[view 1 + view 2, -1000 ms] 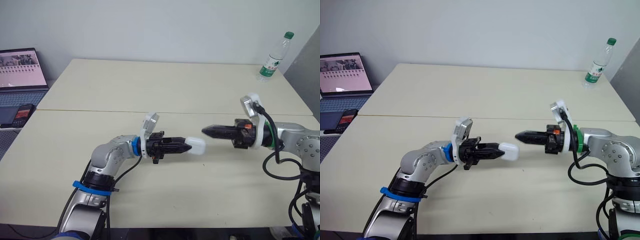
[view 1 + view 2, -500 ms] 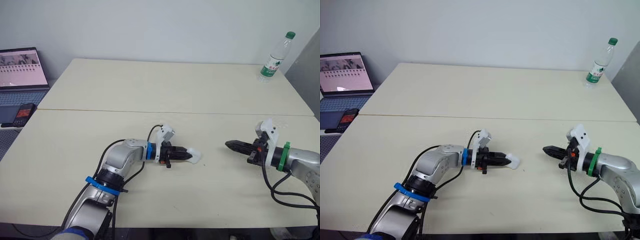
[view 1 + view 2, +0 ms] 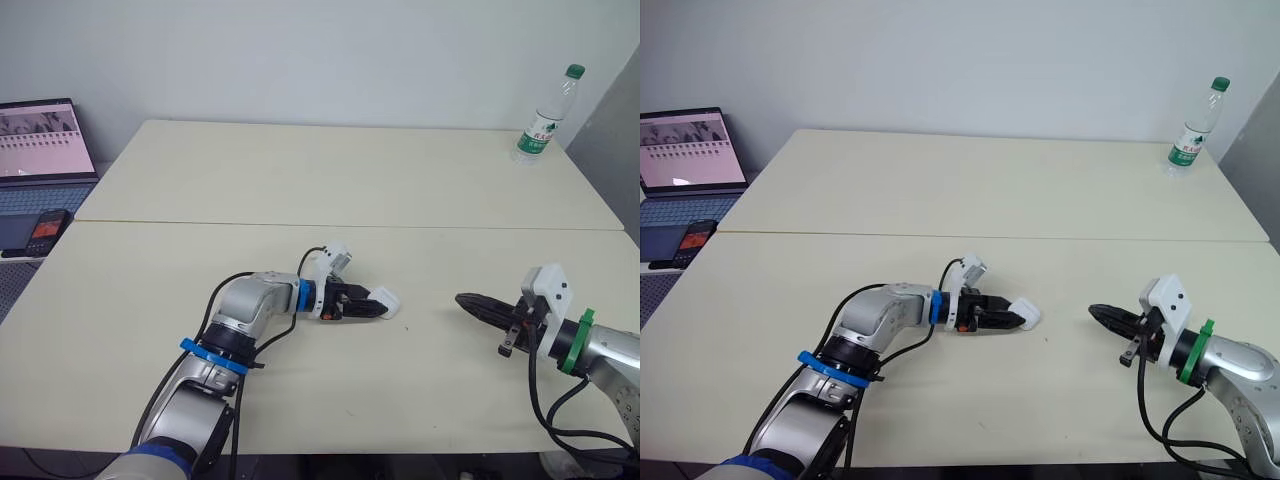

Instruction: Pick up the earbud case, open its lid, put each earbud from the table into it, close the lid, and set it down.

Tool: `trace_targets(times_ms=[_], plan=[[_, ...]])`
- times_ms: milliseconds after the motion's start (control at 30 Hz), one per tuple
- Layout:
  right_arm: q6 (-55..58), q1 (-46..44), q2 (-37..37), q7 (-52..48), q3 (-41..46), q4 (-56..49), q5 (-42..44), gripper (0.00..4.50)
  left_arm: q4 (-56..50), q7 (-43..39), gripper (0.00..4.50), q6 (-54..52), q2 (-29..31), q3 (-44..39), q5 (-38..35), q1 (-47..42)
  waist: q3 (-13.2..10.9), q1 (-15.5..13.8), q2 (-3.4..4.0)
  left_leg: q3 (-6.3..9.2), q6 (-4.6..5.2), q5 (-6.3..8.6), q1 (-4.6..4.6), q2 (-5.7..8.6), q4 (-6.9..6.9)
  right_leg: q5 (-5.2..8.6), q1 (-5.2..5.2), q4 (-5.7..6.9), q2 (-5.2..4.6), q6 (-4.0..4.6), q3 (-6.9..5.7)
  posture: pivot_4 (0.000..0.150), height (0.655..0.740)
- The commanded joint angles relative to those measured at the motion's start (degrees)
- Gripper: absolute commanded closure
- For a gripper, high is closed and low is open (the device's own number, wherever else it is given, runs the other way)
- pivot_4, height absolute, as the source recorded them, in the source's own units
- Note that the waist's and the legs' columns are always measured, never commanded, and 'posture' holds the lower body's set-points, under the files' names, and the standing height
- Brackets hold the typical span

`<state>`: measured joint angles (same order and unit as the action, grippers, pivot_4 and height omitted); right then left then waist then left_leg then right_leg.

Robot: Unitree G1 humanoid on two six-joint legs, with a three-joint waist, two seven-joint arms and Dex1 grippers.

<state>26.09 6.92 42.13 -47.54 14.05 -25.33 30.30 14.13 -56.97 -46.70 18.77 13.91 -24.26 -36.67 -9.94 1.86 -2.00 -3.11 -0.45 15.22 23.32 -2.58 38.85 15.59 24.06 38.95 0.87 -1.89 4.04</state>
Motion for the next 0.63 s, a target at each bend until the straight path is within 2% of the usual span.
trace_targets(times_ms=[33, 67, 267, 433, 633], plan=[[-4.2, 1.0, -0.4, -2.3, 1.7, 2.1, -0.2, 4.13, -4.9, -0.1, 0.0, 3.3, 2.8, -3.6, -0.3, 2.1, 0.0, 0.0, 0.0, 0.01, 0.0, 0.0, 0.0, -0.01, 0.0, 0.0, 0.0, 0.0, 0.0, 0.0, 0.0, 0.15, 0.7362], [-5.0, 1.0, -0.5, -2.8, 2.0, 3.1, -0.2, 3.97, -6.2, -0.1, 0.0, 4.5, 3.5, -4.3, -0.2, 3.0, 0.0, 0.0, 0.0, 0.01, 0.0, 0.0, -0.01, -0.02, 0.0, 0.0, 0.0, 0.01, 0.0, 0.01, 0.01, 0.15, 0.7362], [-11.9, 3.3, -0.6, -6.7, 2.4, 8.7, -1.9, 1.8, -18.1, 0.8, 0.0, 4.4, 6.4, -12.0, -5.5, 11.4, 0.0, -0.2, 0.0, -0.04, 0.0, 0.0, -0.03, 0.0, 0.01, -0.12, -0.03, 0.0, -0.08, 0.21, 0.04, 0.15, 0.7362], [-15.5, 3.7, -0.6, -8.9, 2.6, 12.8, -2.2, 0.02, -25.6, 2.2, 0.0, 11.5, 8.5, -13.8, -3.6, 20.1, 0.0, -0.1, 0.01, -0.08, 0.0, 0.0, -0.08, -0.01, 0.0, -0.13, -0.05, 0.01, -0.12, 0.23, 0.08, 0.15, 0.7362], [-17.1, 3.5, 0.1, -10.4, 2.2, 17.1, -2.6, 0.02, -27.0, 5.4, 0.0, 17.6, 9.7, -13.1, 0.2, 24.6, 0.0, -0.2, 0.0, 0.01, 0.0, 0.0, -0.53, -0.04, 0.0, -0.02, -0.53, -0.01, -0.2, 0.13, 0.11, 0.15, 0.7362]])
